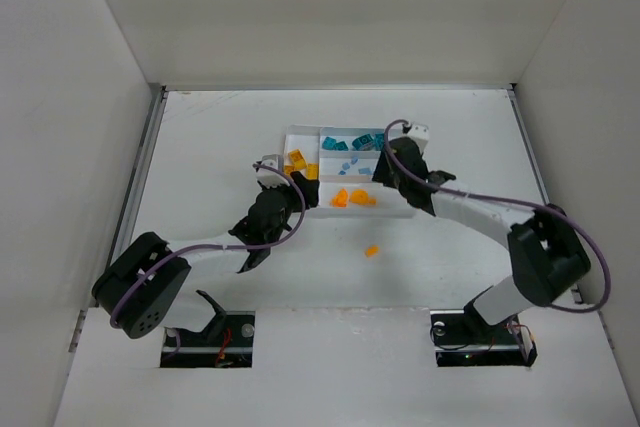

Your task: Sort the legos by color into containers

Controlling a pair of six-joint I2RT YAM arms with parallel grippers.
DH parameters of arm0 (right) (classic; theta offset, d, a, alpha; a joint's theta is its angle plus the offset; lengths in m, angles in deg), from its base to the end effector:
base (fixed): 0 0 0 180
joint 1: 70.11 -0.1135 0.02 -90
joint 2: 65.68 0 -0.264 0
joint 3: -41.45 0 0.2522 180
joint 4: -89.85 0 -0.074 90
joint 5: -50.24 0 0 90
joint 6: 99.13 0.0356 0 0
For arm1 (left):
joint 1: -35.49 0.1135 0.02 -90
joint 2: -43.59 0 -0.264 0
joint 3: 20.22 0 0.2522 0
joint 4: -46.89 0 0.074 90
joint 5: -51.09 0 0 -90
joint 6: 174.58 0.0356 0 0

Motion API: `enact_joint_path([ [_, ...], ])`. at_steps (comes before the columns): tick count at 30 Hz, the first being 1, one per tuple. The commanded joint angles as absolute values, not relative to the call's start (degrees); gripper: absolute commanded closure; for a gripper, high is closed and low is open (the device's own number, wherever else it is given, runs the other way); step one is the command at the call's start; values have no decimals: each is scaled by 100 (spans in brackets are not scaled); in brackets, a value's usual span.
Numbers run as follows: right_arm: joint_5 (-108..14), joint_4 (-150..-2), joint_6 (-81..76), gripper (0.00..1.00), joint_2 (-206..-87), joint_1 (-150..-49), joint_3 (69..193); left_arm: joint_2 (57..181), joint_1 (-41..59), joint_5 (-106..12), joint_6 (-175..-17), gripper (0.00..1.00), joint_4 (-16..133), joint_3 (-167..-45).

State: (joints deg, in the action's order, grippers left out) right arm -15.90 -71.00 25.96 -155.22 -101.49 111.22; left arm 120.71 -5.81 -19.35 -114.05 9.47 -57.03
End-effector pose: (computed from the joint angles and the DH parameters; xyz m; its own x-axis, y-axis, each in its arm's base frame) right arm 0.2962 0.1638 0.2252 -0.5582 0.2754 -0.7827 0.1385 0.9610 0.2393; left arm 0.2039 -0.1632 0.2023 -0.2154 -0.4279 -0.8778 0.3041 0.8248 -0.4766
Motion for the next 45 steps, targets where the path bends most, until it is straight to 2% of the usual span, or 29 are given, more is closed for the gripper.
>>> enact_joint_path([
  [1, -1577, -7155, 2541, 42, -14569, -11012, 10226, 11900, -578, -1817, -11385, 43, 572, -5657],
  [5, -1524, -6814, 2882, 29, -13760, -12040, 9276, 11917, -551, -1799, -11385, 42, 528, -5631],
  [9, -1427, -6514, 3410, 17, -13415, -12701, 8888, 11970, -577, -1799, -11385, 40, 528, -5648],
  [12, -1410, -6540, 3464, 13, -13607, -12851, 8817, 11970, -586, -1799, -11359, 39, 528, -5639],
  [15, -1261, -6566, 3429, 14, -13994, -12939, 8913, 11944, -569, -1799, -11332, 39, 528, -5622],
  [18, -1146, -6584, 3218, 18, -14398, -12957, 9089, 11917, -560, -1773, -11314, 39, 519, -5596],
  [21, -1067, -6566, 3104, 26, -14732, -12966, 9247, 11917, -560, -1737, -11297, 39, 519, -5595],
  [28, -1058, -6479, 3139, 51, -14936, -13036, 9344, 11891, -551, -1693, -11279, 39, 519, -5569],
  [32, -1049, -6303, 3253, 46, -14830, -13062, 9327, 11794, -534, -1562, -11279, 39, 519, -5516],
  [34, -1041, -6285, 3314, 35, -14778, -13115, 9300, 11786, -525, -1483, -11279, 39, 519, -5490],
  [36, -1058, -6285, 3367, 35, -14751, -13159, 9274, 11751, -516, -1456, -11288, 39, 519, -5481],
  [40, -1084, -6285, 3420, 48, -14733, -13212, 9230, 11706, -463, -1351, -11341, 39, 519, -5429],
  [43, -1076, -6347, 3455, 61, -14777, -13212, 9221, 11575, -419, -1114, -11358, 36, 545, -5332],
  [45, -1023, -6303, 3473, 65, -14751, -13212, 9282, 11426, -393, -903, -11385, 34, 519, -5227],
])
